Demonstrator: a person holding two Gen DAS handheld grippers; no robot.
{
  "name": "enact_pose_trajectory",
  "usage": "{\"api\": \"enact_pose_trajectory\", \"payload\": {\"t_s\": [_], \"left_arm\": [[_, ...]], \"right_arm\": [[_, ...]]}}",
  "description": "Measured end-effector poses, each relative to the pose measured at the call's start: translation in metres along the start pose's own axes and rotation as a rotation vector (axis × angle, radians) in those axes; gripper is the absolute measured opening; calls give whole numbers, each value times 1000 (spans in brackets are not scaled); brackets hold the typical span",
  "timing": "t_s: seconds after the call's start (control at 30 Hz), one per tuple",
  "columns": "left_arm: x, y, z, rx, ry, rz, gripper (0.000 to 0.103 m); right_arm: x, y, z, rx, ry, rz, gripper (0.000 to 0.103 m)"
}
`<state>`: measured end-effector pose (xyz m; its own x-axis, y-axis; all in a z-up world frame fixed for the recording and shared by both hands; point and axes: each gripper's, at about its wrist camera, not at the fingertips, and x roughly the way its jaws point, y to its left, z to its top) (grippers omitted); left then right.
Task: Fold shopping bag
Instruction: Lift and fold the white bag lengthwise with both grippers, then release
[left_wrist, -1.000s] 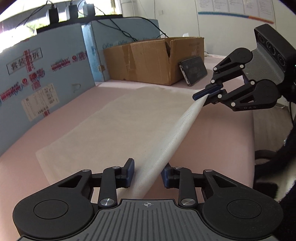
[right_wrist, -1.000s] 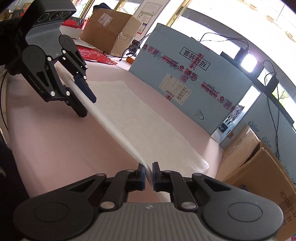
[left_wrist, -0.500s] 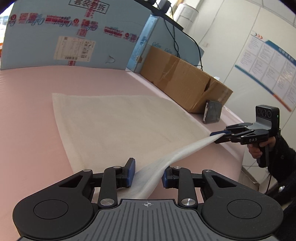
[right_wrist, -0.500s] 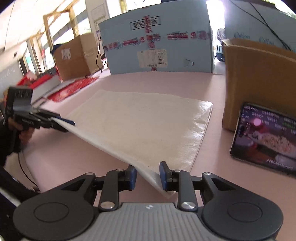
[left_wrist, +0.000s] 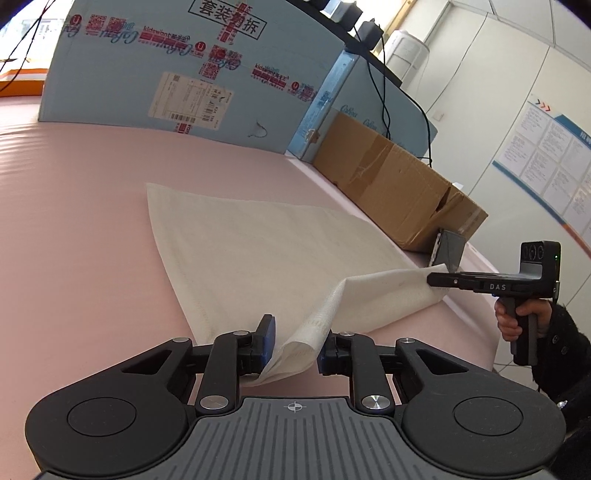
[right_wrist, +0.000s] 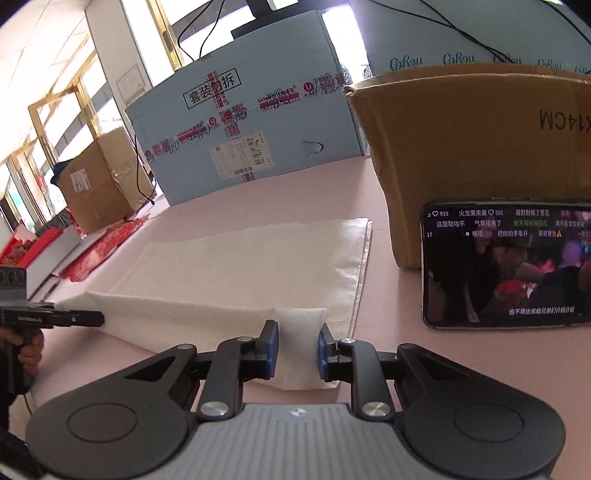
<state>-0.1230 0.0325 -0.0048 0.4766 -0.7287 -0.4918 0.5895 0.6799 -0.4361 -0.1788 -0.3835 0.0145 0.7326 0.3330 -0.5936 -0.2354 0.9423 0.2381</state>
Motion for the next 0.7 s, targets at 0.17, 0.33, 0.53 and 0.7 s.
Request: {"api": "enact_pose_trajectory", "payload": {"t_s": [0.17,0.33,0.53,0.7], "left_arm": [[-7,-4,1,2,-61,1,64],[-4,-10,1,22,-58,117,43],[1,-25,-7,169,-30,306,36],[-6,-34,-14,249,-46,461,40]], "right_arm": [[2,18,-7,-108,-22,-93,22],[4,40,-19,-238,-57,-201,24],[10,66,-35,-389,-111,-347,35],[10,69,-40,-408,-138,-380,41]]}}
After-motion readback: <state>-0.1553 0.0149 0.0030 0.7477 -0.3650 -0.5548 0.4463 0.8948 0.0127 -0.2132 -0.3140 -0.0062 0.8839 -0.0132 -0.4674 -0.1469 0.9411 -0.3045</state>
